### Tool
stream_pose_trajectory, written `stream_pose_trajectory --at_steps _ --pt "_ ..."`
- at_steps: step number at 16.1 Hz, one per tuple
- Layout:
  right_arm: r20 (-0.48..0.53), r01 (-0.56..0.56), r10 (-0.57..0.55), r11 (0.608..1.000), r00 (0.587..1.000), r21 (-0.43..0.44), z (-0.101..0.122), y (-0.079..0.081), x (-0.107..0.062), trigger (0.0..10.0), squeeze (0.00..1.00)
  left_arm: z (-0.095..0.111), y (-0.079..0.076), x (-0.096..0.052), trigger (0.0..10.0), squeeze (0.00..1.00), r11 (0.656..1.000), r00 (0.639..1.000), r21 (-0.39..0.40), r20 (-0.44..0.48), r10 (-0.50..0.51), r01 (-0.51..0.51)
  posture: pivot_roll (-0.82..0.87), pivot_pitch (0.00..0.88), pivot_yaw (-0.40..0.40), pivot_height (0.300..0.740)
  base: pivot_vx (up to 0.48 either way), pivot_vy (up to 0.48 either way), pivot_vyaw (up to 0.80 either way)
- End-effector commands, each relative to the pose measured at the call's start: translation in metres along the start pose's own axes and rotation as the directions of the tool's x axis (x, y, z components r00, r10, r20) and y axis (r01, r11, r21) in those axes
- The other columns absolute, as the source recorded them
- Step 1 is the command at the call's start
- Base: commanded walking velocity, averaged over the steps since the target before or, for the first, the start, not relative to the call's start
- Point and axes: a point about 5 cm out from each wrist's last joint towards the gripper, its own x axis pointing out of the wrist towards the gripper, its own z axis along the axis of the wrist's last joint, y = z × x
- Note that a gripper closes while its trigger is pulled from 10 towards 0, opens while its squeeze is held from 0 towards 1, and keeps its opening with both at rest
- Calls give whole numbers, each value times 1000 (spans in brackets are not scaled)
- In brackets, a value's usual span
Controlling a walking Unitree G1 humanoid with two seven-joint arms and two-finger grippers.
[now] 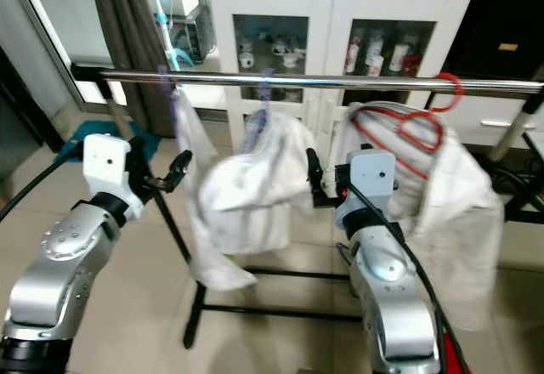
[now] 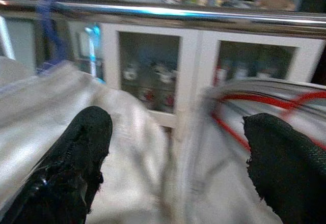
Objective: Hang hanger
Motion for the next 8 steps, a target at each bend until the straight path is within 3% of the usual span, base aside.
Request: stream_pose_trajectory --at_steps 1,4,8 --pt "17 -17 17 1000 1000 14 4 2 3 10000 1000 5 4 -3 10000 737 1000 1000 24 22 18 -19 -134 0 31 740 0 -480 800" --pt "47 -16 16 1000 999 -1 8 2 5 10000 1000 5 6 -5 10000 729 999 999 28 23 29 -29 -128 0 27 740 0 -480 717" --pt "22 -31 30 999 999 32 9 4 3 10000 1000 4 4 -5 10000 718 999 1000 45 21 9 -10 -136 0 30 740 0 -480 0"
